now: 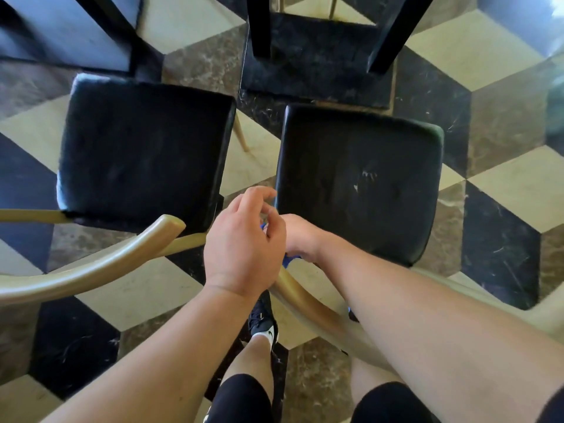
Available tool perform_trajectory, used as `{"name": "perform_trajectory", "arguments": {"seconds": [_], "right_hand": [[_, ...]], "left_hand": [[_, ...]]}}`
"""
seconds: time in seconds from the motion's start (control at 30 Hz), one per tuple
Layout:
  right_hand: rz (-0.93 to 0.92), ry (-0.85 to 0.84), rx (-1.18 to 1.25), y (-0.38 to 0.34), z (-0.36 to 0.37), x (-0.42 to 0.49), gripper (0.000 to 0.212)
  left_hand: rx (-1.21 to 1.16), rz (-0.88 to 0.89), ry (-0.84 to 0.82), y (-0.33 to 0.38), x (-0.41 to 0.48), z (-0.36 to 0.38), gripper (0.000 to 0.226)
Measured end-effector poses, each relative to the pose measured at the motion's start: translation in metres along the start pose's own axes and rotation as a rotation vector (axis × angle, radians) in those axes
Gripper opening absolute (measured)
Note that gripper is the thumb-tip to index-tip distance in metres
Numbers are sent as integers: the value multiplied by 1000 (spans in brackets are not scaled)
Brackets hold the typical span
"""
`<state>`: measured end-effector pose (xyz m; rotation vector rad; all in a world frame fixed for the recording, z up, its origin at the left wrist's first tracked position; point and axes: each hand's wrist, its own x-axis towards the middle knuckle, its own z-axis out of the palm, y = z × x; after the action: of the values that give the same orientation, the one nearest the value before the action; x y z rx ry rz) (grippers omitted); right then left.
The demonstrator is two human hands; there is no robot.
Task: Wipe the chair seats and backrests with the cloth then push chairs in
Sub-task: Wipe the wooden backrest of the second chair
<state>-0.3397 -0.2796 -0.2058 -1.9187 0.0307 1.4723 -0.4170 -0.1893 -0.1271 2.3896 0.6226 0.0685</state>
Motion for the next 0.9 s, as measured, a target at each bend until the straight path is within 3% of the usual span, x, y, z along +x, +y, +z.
{"name": "perform_trajectory", "arguments": {"seconds": [0.13, 0.23, 0.3, 0.4, 0.5, 0.67, 0.77, 0.9], "right_hand": [[-51, -113, 220, -7, -11, -50, 20], [-105, -95, 309, -8, -22, -91, 11], [-159, -98, 195, -2, -31, -121, 8], [-182, -224, -177, 17, -42, -166, 11], [-103, -196, -457, 48, -61, -200, 13], [31, -163, -696, 93, -110, -234, 9], [114, -137, -804, 114, -141, -242, 9], [213, -110, -944, 130, -179, -235, 16]], "left_hand": [[65, -50, -32, 5, -1, -4, 23], [120, -50, -65, 13, 0, -8, 23], [199, -37, -109, 17, 1, -9, 24], [504, 66, -209, 24, 5, -9, 22], [769, 173, -455, 48, 2, 5, 34], [636, 59, -1071, 87, -39, 58, 51], [638, 137, -1203, 109, -65, 83, 50], [493, 97, -1334, 141, -82, 102, 59]]}}
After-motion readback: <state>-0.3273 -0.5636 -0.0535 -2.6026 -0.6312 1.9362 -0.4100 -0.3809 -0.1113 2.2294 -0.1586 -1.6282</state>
